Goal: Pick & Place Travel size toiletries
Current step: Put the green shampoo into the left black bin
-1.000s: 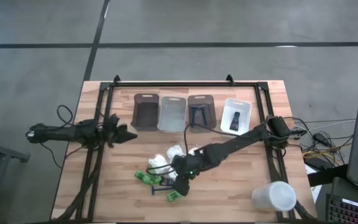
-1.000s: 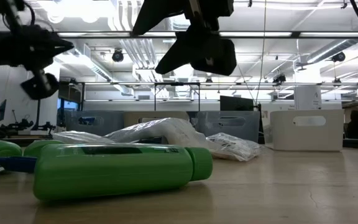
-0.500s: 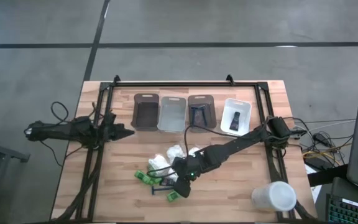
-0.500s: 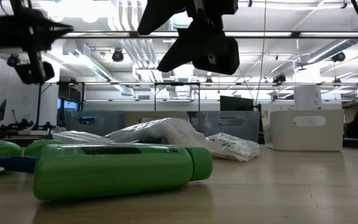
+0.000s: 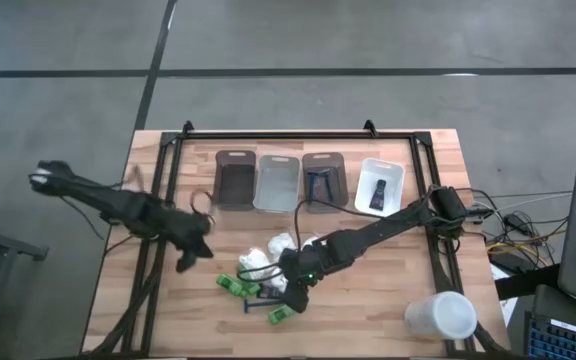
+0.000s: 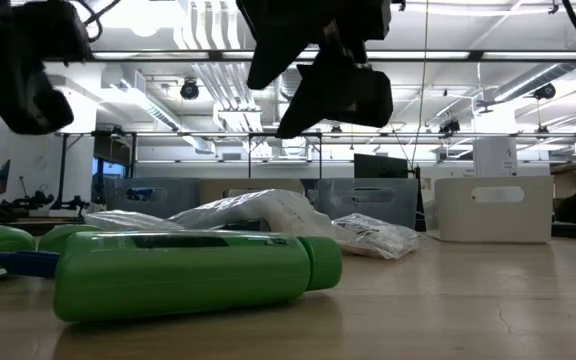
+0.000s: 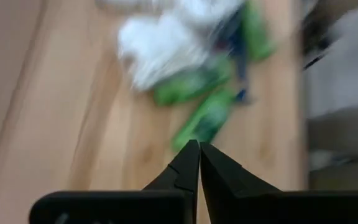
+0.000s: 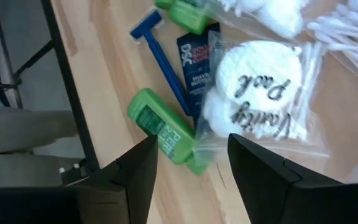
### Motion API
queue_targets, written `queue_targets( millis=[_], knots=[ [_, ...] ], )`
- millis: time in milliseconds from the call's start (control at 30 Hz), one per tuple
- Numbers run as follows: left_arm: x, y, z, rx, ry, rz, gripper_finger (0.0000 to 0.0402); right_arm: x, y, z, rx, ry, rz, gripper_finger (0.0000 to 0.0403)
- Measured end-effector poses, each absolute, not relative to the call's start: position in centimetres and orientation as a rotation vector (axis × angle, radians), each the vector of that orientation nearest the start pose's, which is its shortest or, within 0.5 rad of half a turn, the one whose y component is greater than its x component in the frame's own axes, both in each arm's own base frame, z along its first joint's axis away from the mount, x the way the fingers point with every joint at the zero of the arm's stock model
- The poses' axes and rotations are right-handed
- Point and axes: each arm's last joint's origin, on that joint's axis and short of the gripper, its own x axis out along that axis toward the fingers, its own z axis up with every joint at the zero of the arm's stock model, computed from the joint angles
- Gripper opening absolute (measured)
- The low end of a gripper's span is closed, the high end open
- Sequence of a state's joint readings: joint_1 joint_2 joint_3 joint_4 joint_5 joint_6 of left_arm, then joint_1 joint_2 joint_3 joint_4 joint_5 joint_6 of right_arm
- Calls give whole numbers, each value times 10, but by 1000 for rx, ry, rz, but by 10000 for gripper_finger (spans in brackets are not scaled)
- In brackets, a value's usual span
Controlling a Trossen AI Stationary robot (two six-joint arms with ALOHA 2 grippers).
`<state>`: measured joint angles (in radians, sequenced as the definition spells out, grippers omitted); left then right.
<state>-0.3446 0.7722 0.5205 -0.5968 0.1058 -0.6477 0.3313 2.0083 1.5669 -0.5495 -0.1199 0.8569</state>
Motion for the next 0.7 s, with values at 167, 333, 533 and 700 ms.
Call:
queue_targets(
  millis=[167,333,533,700],
  knots=[
    [149,-67,194,-345,1049,-59,19,407,142,211,645,1079,-83,205],
    [159,-74,184,-270,1097,-23,19,402,140,210,613,1114,-121,219],
    [168,-78,188,-302,1099,2,19,399,139,208,571,1154,-123,238],
    [173,-81,194,-320,1057,-7,22,399,139,208,558,1152,-114,253]
  ],
)
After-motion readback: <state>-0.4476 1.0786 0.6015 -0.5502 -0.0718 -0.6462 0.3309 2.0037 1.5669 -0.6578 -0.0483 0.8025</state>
